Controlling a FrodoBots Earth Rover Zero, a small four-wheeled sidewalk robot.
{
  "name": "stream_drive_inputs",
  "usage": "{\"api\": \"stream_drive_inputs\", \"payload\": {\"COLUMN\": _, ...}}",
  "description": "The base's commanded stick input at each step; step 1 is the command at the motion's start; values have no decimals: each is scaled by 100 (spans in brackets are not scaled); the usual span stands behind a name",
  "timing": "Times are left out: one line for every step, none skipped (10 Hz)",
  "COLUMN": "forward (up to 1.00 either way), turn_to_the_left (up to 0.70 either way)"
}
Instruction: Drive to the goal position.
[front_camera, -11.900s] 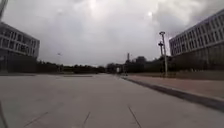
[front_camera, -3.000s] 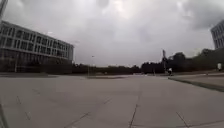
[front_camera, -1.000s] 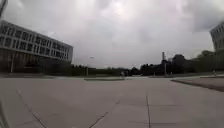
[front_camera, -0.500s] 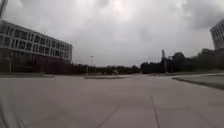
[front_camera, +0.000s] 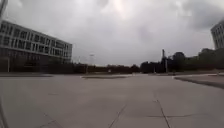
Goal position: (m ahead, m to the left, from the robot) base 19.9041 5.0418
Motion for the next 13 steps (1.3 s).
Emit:
{"api": "stream_drive_inputs", "payload": {"forward": 70, "turn_to_the_left": 0}}
{"api": "stream_drive_inputs", "payload": {"forward": 70, "turn_to_the_left": 0}}
{"api": "stream_drive_inputs", "payload": {"forward": 70, "turn_to_the_left": 0}}
{"api": "stream_drive_inputs", "payload": {"forward": 70, "turn_to_the_left": 0}}
{"api": "stream_drive_inputs", "payload": {"forward": 70, "turn_to_the_left": 0}}
{"api": "stream_drive_inputs", "payload": {"forward": 70, "turn_to_the_left": 0}}
{"api": "stream_drive_inputs", "payload": {"forward": 70, "turn_to_the_left": 0}}
{"api": "stream_drive_inputs", "payload": {"forward": 70, "turn_to_the_left": 0}}
{"api": "stream_drive_inputs", "payload": {"forward": 70, "turn_to_the_left": 0}}
{"api": "stream_drive_inputs", "payload": {"forward": 70, "turn_to_the_left": 0}}
{"api": "stream_drive_inputs", "payload": {"forward": 70, "turn_to_the_left": 0}}
{"api": "stream_drive_inputs", "payload": {"forward": 70, "turn_to_the_left": 0}}
{"api": "stream_drive_inputs", "payload": {"forward": 70, "turn_to_the_left": 0}}
